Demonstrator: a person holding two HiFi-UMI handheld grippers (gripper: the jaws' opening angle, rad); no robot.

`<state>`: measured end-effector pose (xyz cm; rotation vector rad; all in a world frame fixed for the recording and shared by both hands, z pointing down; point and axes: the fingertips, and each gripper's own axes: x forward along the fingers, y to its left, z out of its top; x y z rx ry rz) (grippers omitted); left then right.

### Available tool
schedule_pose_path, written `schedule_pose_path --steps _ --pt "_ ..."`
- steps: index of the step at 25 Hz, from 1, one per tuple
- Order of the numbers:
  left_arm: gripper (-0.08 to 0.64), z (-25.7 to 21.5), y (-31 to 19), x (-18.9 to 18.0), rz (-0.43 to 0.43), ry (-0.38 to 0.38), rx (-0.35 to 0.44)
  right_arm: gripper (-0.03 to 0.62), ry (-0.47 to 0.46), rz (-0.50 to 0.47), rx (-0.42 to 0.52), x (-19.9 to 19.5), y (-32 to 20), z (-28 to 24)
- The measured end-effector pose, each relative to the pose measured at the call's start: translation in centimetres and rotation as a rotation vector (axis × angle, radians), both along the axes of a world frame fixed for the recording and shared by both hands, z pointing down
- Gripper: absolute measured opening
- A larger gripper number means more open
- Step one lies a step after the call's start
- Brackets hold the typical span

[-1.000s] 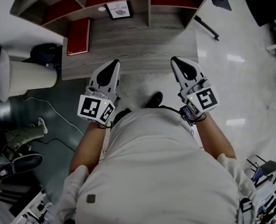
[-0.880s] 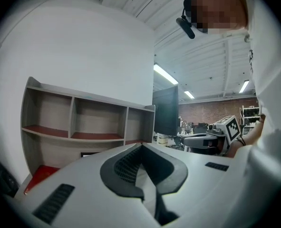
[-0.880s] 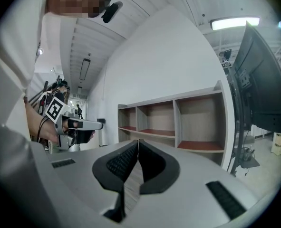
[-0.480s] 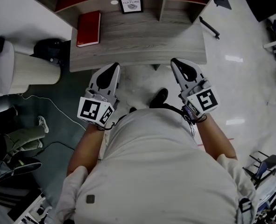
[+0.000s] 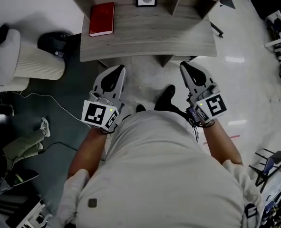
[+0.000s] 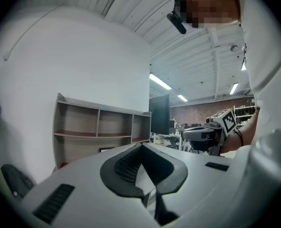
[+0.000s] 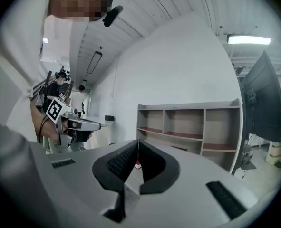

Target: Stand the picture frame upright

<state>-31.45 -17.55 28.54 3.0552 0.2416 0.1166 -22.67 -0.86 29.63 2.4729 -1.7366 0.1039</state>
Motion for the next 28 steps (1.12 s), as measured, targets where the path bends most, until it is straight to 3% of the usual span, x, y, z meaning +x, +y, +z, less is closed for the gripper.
schedule_pose_path --steps 11,28 --pt "0.017 -0.8 -0.9 -5.0 0.005 0.010 -0.006 0.021 0.013 -0.012 -0.012 -6.3 -0.4 -0.5" --pt "0.017 -0.9 -0.9 -4.1 0.013 0.020 -0.024 0.021 -0.004 0.025 0.020 -5.9 -0.7 -0.6"
